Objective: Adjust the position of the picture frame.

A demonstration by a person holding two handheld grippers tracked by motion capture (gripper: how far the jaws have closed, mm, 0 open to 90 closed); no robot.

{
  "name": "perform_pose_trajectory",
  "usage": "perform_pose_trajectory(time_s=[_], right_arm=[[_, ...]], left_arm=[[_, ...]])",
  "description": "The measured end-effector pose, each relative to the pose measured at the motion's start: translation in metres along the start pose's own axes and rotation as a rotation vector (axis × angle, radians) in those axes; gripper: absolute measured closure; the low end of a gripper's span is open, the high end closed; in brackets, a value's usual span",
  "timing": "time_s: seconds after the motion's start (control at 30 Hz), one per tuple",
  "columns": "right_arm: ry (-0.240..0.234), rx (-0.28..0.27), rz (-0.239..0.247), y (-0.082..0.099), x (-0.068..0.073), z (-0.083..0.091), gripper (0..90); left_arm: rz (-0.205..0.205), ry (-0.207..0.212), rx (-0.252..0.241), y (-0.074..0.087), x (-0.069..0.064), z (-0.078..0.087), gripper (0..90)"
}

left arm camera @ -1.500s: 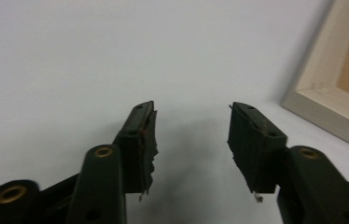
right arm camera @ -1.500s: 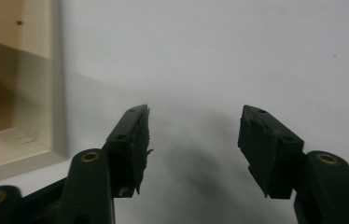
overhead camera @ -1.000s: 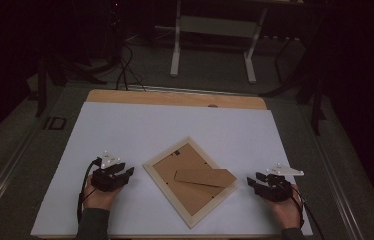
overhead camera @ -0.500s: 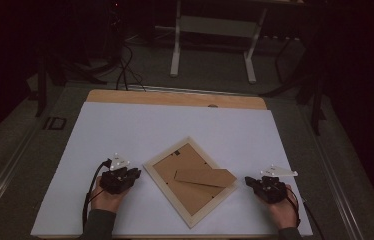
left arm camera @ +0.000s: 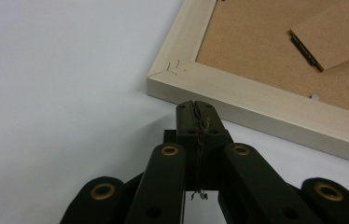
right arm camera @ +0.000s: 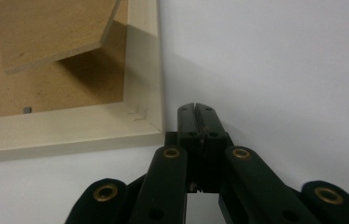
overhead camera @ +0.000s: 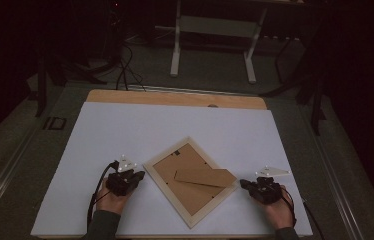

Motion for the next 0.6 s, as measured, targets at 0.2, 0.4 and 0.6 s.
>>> perform_pose_trajectory(time_s=[0.2, 0.4, 0.6], right_arm=[[-0.015, 0.017, -0.003, 0.0015, 0.0026, -0.004, 89.9], [-0.02, 0.028, -0.008, 0.0024, 0.0043, -0.0067, 89.9], [-0.021, 0.033, -0.012, 0.0033, 0.0041, -0.0086, 90.0]], left_arm=[[0.001, -0.006, 0.004, 0.0003, -0.0024, -0.0022, 90.0], [-0.003, -0.011, 0.011, 0.0009, -0.0051, -0.0052, 90.0], [-0.004, -0.009, 0.022, 0.0015, -0.0085, -0.0086, 90.0]])
Point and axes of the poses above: each handheld gripper's, and its own axes: z roughly backward along the jaws, y roughly out of its underside, x roughly to its left, the point moved 2 cm from there along -z, roughly forward along the jaws, and after that the axes turned 11 degrees about -x, right-handed, at the moved point
